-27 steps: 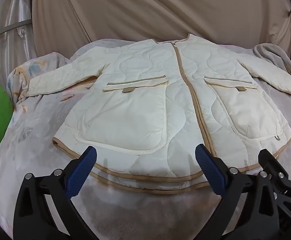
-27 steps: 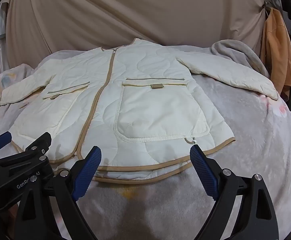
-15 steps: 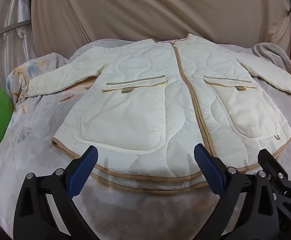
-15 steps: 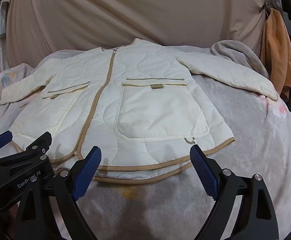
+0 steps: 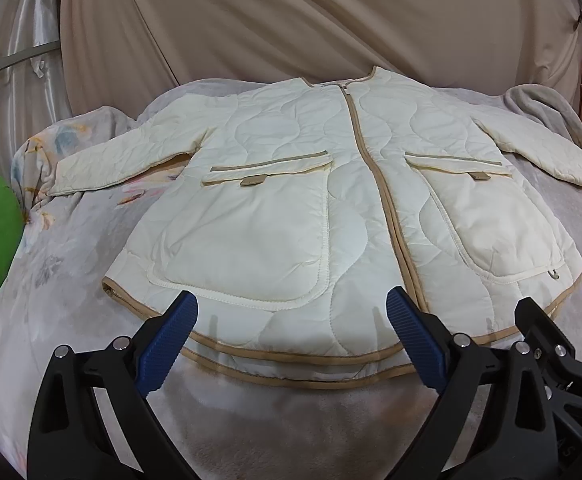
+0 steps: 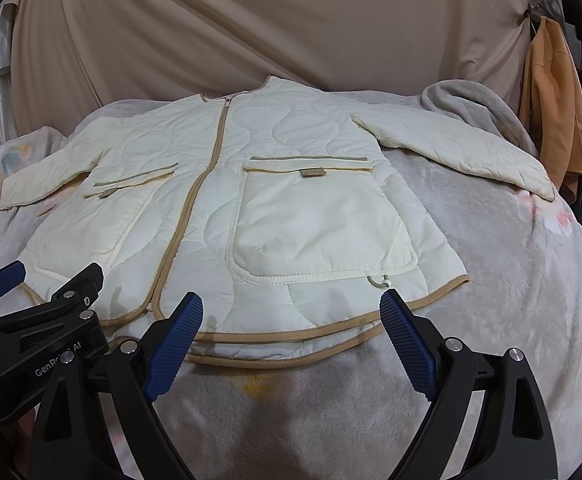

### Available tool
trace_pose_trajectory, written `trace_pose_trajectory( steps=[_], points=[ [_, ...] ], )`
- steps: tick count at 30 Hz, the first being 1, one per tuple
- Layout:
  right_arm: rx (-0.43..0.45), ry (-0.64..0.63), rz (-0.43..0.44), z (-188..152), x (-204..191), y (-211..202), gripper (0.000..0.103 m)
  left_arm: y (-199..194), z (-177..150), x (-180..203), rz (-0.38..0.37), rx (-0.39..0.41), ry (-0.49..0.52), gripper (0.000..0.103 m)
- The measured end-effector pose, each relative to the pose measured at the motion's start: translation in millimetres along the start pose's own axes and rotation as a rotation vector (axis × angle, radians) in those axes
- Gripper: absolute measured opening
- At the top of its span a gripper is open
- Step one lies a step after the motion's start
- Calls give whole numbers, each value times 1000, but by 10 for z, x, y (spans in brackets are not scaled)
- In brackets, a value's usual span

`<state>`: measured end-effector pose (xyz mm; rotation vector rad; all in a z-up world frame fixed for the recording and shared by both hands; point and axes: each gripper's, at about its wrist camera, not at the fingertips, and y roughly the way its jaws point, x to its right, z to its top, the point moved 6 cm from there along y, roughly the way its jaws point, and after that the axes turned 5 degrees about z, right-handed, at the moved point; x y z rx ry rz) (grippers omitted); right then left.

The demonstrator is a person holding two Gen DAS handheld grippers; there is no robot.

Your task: Fold large clothes

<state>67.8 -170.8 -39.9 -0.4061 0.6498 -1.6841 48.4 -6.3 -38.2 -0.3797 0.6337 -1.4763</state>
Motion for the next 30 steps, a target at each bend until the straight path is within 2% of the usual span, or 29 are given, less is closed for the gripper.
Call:
trace_pose_trajectory(
  steps=[30],
  points=[
    [-1, -1, -1, 2, 10, -4, 88, 13, 12, 32, -2, -2, 2, 91]
  ],
)
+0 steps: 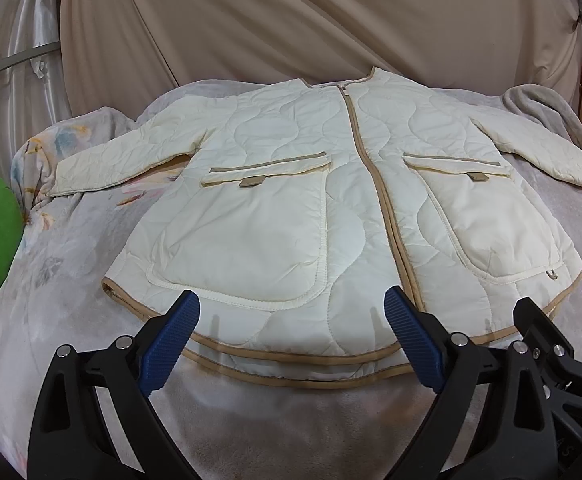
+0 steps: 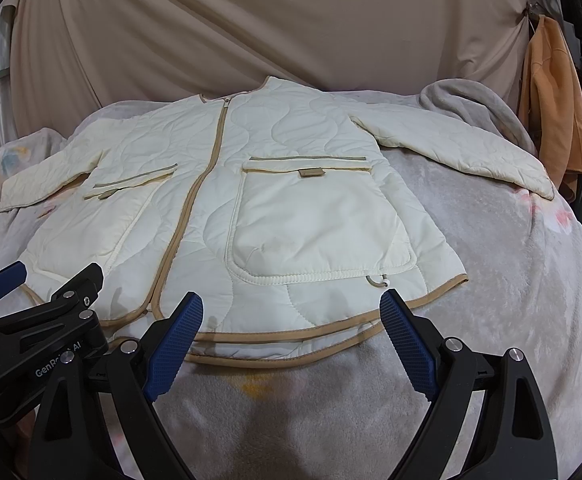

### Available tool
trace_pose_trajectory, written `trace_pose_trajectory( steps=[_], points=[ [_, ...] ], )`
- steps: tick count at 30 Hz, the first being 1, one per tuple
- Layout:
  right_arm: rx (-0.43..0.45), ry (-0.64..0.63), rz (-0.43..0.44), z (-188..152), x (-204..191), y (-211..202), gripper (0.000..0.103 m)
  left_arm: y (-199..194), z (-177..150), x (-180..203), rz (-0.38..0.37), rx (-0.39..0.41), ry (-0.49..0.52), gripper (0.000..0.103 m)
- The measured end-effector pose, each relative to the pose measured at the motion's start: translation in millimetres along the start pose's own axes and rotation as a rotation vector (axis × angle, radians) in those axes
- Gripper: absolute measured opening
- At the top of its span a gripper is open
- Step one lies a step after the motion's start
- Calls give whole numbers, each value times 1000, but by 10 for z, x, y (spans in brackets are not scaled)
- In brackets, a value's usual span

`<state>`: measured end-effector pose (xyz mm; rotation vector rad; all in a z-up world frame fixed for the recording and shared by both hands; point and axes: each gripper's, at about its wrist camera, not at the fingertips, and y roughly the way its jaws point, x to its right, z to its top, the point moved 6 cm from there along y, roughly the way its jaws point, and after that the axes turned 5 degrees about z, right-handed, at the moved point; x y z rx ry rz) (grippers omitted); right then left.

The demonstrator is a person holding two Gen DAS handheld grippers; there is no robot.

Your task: Fold large clothes

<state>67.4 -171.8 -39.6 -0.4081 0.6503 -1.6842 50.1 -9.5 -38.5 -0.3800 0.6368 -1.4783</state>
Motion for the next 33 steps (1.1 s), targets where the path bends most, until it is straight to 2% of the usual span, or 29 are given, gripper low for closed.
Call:
trace_pose_trajectory(
  steps=[33],
  points=[
    [0, 1, 1, -10, 9, -1, 88, -3, -3, -9, 2, 2, 0, 89]
  ],
)
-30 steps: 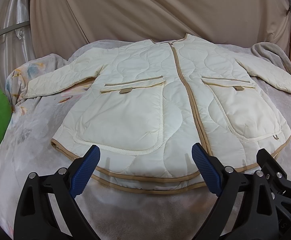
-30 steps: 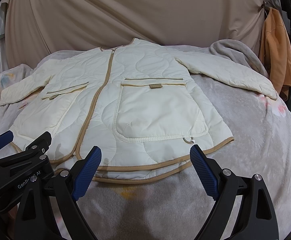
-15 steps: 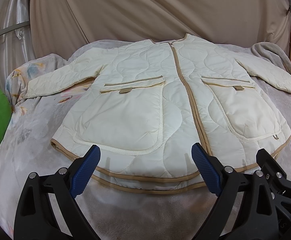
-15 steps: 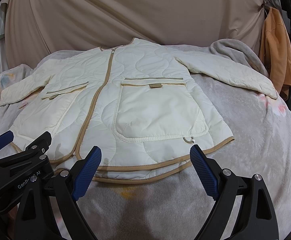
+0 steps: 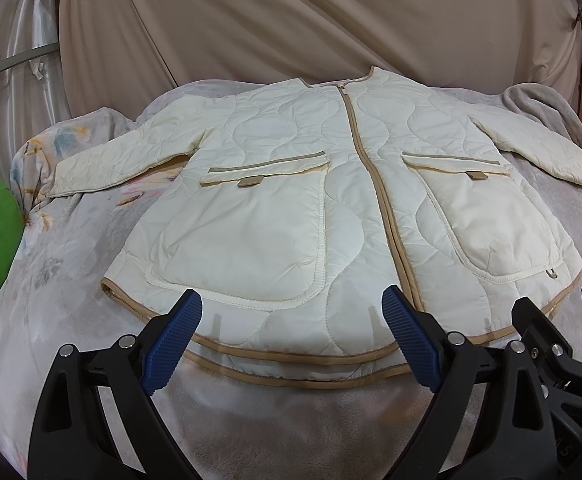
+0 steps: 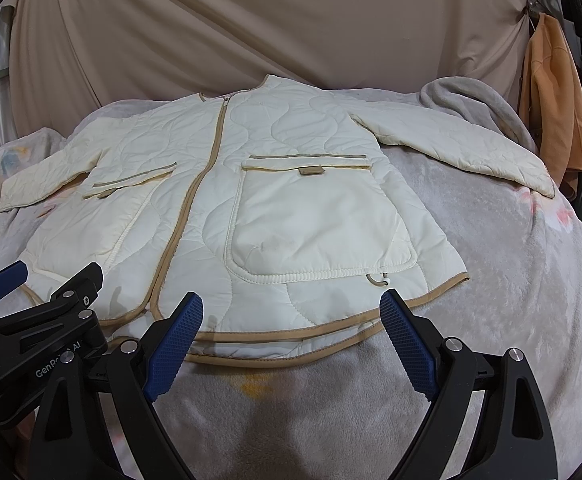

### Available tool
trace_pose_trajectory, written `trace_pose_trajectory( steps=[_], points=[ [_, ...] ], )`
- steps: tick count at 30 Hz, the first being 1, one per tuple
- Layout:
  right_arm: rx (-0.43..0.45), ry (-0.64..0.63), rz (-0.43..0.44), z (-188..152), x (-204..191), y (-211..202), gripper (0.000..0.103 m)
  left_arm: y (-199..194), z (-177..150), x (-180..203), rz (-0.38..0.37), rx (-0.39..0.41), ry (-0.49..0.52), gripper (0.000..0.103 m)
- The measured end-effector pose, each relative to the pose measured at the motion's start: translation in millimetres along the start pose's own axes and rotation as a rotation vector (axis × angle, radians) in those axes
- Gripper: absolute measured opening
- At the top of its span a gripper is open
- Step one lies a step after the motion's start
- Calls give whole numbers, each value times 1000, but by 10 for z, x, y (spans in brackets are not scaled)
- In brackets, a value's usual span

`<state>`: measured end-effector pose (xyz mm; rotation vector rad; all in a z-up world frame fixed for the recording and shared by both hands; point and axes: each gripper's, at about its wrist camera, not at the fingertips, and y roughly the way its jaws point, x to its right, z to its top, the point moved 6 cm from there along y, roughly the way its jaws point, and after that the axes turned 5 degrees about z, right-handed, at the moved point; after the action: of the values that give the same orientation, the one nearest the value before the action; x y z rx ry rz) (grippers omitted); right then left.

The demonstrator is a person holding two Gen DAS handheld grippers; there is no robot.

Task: Fold large clothes
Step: 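Grasp the jacket's side edge and sleeve with the right tool and lift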

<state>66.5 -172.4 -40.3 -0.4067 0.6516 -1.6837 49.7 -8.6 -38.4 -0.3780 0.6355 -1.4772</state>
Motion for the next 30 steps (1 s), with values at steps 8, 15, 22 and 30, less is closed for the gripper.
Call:
trace_pose_trajectory(
  steps=[8, 15, 22, 30],
  points=[
    [0, 0, 0, 2, -11, 3, 88, -1, 0, -3, 0, 0, 1, 89],
    [-11, 0, 41, 73, 35, -23, 88, 14, 61, 48, -40, -12, 11, 92],
    [9, 216, 63, 657, 1400, 111, 88, 76, 485, -290, -71, 68, 11, 96],
    [26, 567, -80, 1041, 3753, 784, 88, 694, 743, -663, -62, -10, -23, 95]
  ],
)
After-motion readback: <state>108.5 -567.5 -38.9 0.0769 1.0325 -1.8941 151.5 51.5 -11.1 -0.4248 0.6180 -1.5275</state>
